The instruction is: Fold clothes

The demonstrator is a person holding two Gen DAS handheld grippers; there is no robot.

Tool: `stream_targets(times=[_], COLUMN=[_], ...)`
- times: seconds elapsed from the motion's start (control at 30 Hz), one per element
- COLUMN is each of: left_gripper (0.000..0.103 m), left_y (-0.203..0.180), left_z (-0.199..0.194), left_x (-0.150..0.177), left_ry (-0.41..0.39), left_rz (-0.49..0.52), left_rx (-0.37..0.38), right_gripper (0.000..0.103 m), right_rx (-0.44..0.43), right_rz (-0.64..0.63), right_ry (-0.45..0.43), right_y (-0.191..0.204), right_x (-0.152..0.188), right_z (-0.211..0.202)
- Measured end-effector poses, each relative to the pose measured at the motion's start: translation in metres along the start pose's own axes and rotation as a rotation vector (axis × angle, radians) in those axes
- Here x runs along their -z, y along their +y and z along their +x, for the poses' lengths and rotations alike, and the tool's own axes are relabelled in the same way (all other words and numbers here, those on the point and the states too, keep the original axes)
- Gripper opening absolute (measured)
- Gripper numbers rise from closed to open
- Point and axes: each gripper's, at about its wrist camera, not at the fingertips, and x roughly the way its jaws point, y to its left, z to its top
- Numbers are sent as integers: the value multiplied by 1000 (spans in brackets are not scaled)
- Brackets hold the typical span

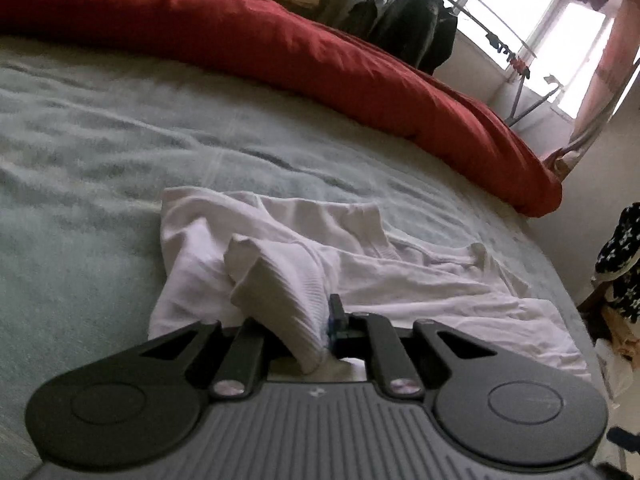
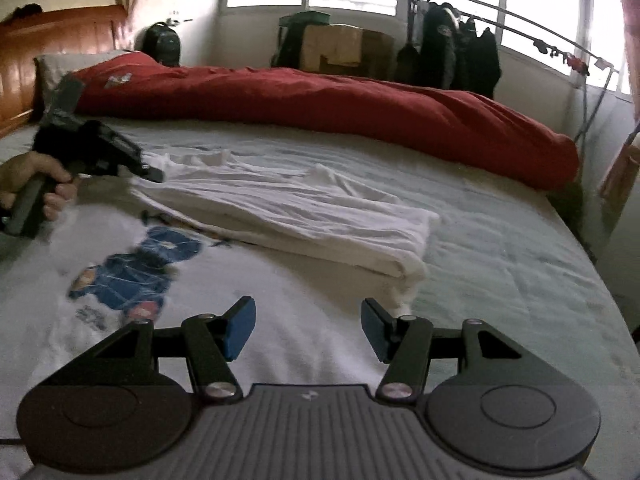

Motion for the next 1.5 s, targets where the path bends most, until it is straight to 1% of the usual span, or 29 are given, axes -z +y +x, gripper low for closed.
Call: stream_targets(times=[0.13, 0.17, 0.2, 0.27, 0.33, 0.4, 0.43, 0.47, 0.53, 0.63, 0.73, 0.77, 0.87, 0.93, 1.0, 1.07, 1.13, 1.2, 1.27, 1.37, 1.4, 1.43, 1.5], left_gripper=[10, 10, 10, 12, 14, 15, 16, 16, 15, 15, 15, 15, 16, 16, 16, 15, 15, 15, 16, 17, 26, 44, 63], left_y=[1, 0, 0, 4, 7, 11, 13, 15, 17, 17, 17, 18, 21, 23, 23, 23, 23, 23, 23, 17, 10, 2, -10], left_z=[4, 3, 2, 10, 11, 12, 12, 12, 13, 14, 15, 16, 17, 18, 18, 18, 19, 19, 19, 14, 9, 3, -6], left_x=[1, 2, 2, 0, -1, -1, -1, -1, -1, 0, 1, 1, 1, 2, 3, 3, 3, 3, 2, -2, -3, -3, -4], left_ry=[10, 11, 12, 15, 17, 20, 21, 22, 23, 21, 19, 20, 19, 16, 14, 11, 9, 9, 10, 0, -17, -38, -62], left_rz=[-12, -9, -8, -13, -28, -41, -46, -52, -59, -57, -54, -57, -66, -71, -70, -70, -67, -68, -69, -21, 36, 103, 202], left_rx=[-1, -2, -1, 4, 16, 33, 43, 50, 59, 60, 62, 66, 80, 90, 95, 97, 97, 97, 98, 95, 76, 53, -2], right_gripper=[62, 59, 49, 37, 36, 35, 35, 35, 35, 35, 35, 35, 34, 31, 31, 32, 32, 32, 32, 32, 33, 33, 33], right_rx=[10, 10, 8, -17, -37, -12, -2, -12, -29, -35, -75, -79, -46, 26, 47, 65, 39, 7, 10, 31, 27, 24, 28], right_rz=[16, 22, 24, 54, 76, 61, 52, 75, 161, 189, 208, 209, 217, 212, 293, 298, 293, 256, 229, 223, 228, 229, 192], right_ry=[-56, -73, -83, -65, -19, 69, 75, 55, 45, -10, -47, -39, 37, 66, 53, 17, -34, -50, -6, 75, 69, 63, 47], right_y=[-28, -36, -43, -56, -66, -71, -74, -81, -95, -101, -101, -101, -108, -118, -130, -131, -126, -116, -109, -104, -104, -103, -97], right_x=[-28, -37, -45, -58, -57, -43, -33, -25, -23, -36, -57, -61, -60, -50, -44, -46, -52, -61, -62, -57, -56, -56, -55], right_z=[18, 25, 36, 63, 94, 118, 121, 117, 108, 100, 114, 124, 156, 167, 162, 152, 143, 144, 156, 172, 167, 161, 151])
